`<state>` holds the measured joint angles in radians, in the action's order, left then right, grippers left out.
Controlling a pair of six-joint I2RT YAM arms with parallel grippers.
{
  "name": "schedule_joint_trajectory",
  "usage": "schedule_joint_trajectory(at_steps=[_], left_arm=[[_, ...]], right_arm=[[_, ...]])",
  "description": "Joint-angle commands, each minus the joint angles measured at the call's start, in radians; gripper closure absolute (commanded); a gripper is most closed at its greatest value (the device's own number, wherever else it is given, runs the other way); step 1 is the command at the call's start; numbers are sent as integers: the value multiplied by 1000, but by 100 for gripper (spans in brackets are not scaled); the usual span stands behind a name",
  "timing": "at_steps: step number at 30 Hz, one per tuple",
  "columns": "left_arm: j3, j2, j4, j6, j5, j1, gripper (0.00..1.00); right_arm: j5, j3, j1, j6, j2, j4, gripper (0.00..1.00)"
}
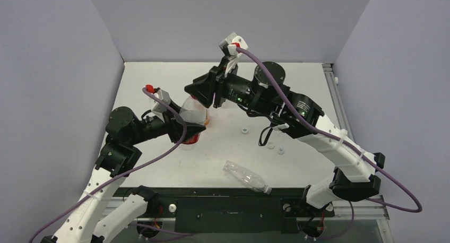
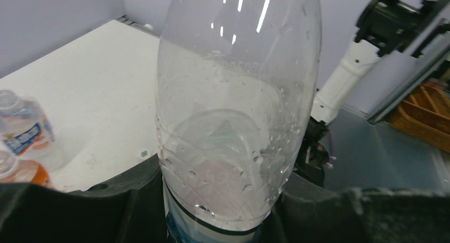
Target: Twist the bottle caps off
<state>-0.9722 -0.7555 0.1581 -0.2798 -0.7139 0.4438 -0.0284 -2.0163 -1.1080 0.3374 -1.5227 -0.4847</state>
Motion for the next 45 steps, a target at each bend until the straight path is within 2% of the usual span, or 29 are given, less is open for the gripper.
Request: schedule_joint_trajectory(at_steps=[1, 6, 8, 11, 15, 17, 18, 19, 20, 21, 22, 25, 27, 32, 35, 37, 40, 45], left_arm=[[-52, 2, -174, -161, -214, 4, 84], [-72, -18, -227, -290, -318, 4, 85], [-78, -25, -246, -323, -348, 4, 86], [-80, -40, -255, -348, -384, 4, 86], [-76, -49, -249, -332, -382, 4, 87], [-74, -51, -233, -276, -362, 4, 86], [-73, -51, -214, -256, -348, 3, 86], [-75, -51, -196, -200, -309, 3, 86], [-79, -51, -146, -163, -286, 3, 86], [-80, -49, -117, -87, -228, 3, 85], [-78, -43, -77, -53, -159, 4, 84], [-67, -31, -28, 94, -40, 4, 83], [-55, -24, -10, 149, 38, 5, 83], [-41, -12, 7, 200, 104, 6, 83], [-34, -7, 10, 205, 109, 7, 83], [-30, -3, 13, 210, 120, 7, 83], [-23, 3, 14, 217, 129, 7, 83], [-17, 3, 11, 221, 128, 7, 83]], right_arm=[[-361, 66, 19, -69, 106, 120, 100], [-677, 140, 57, -31, 147, 256, 100], [-744, 163, 68, -20, 153, 294, 100], [-768, 151, 77, -55, 151, 256, 100], [-674, 127, 80, -106, 148, 176, 100], [-571, 122, 75, -120, 155, 145, 65], [-466, 124, 72, -121, 166, 142, 38], [-408, 132, 65, -121, 172, 139, 31], [-280, 134, 61, -110, 185, 137, 25], [-163, 138, 51, -100, 190, 136, 24], [-110, 137, 47, -69, 196, 135, 22], [117, 95, 8, -20, 177, 68, 21], [208, 20, -20, -5, 129, -19, 20], [270, -190, -47, 2, -40, -190, 19], [239, -221, -49, 14, -85, -211, 18], [223, -220, -48, 24, -94, -202, 24], [208, -220, -41, 39, -98, -194, 39], [160, -179, -14, 68, -73, -160, 75]])
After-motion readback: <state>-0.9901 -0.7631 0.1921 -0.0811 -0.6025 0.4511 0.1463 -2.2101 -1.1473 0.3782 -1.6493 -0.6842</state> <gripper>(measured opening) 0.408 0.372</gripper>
